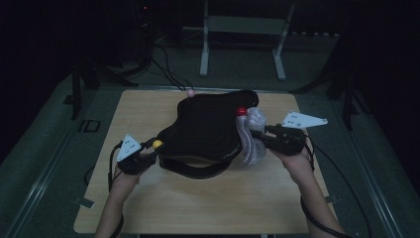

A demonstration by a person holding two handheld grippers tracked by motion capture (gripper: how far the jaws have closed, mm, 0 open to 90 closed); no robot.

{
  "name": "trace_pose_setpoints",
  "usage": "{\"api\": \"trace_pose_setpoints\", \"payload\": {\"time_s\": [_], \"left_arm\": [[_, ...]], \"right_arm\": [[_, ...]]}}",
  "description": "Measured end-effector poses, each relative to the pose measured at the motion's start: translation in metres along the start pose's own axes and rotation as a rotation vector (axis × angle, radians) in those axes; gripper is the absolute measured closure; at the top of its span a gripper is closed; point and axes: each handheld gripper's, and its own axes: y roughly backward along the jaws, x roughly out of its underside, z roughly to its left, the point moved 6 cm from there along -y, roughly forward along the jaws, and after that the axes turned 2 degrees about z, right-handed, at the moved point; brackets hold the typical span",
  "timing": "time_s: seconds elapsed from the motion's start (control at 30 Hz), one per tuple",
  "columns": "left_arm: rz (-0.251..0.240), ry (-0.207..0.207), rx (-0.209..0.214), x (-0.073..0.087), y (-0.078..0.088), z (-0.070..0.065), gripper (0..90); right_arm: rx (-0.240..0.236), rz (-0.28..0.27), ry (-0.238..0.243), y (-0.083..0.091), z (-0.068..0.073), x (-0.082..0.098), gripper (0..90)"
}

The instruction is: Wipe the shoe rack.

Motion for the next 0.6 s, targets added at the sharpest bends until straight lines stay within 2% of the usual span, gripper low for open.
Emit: {"api": "trace_pose_setpoints", "payload": {"time_s": [0.03,0.07,0.1,0.2,0.3,0.4,0.47,0.5,0.53,0.6], "left_arm": [[0.000,0.001,0.000,0.000,0.000,0.000,59.0],[0.002,0.000,0.001,0.000,0.000,0.000,59.0],[0.003,-0.004,-0.002,0.000,0.000,0.000,59.0],[-0.003,-0.001,-0.003,0.000,0.000,0.000,59.0],[-0.002,-0.004,0.000,0.000,0.000,0.000,59.0],[-0.008,-0.002,0.006,0.000,0.000,-0.001,59.0],[-0.002,-0.007,0.002,0.000,0.000,-0.002,59.0],[-0.001,-0.005,-0.001,0.000,0.000,-0.002,59.0],[-0.005,-0.001,0.000,0.001,0.000,-0.001,59.0],[-0.003,-0.003,0.002,0.000,0.000,-0.001,59.0]], "right_arm": [[0.013,0.030,0.022,-0.004,0.003,0.004,71.4],[0.026,0.032,0.017,-0.006,0.004,0.008,71.4],[0.019,0.036,-0.010,-0.005,0.002,0.012,71.4],[0.042,0.071,0.000,-0.002,0.001,0.020,71.1],[0.017,0.032,0.005,0.012,0.010,0.015,70.8],[-0.020,-0.012,0.030,0.021,0.024,0.003,70.6],[-0.033,-0.008,0.064,0.020,0.034,0.000,70.7],[-0.021,0.011,0.093,0.016,0.037,0.002,70.7],[-0.007,0.020,0.101,0.013,0.038,0.005,70.8],[-0.014,0.001,0.052,0.012,0.035,0.010,70.8]]}}
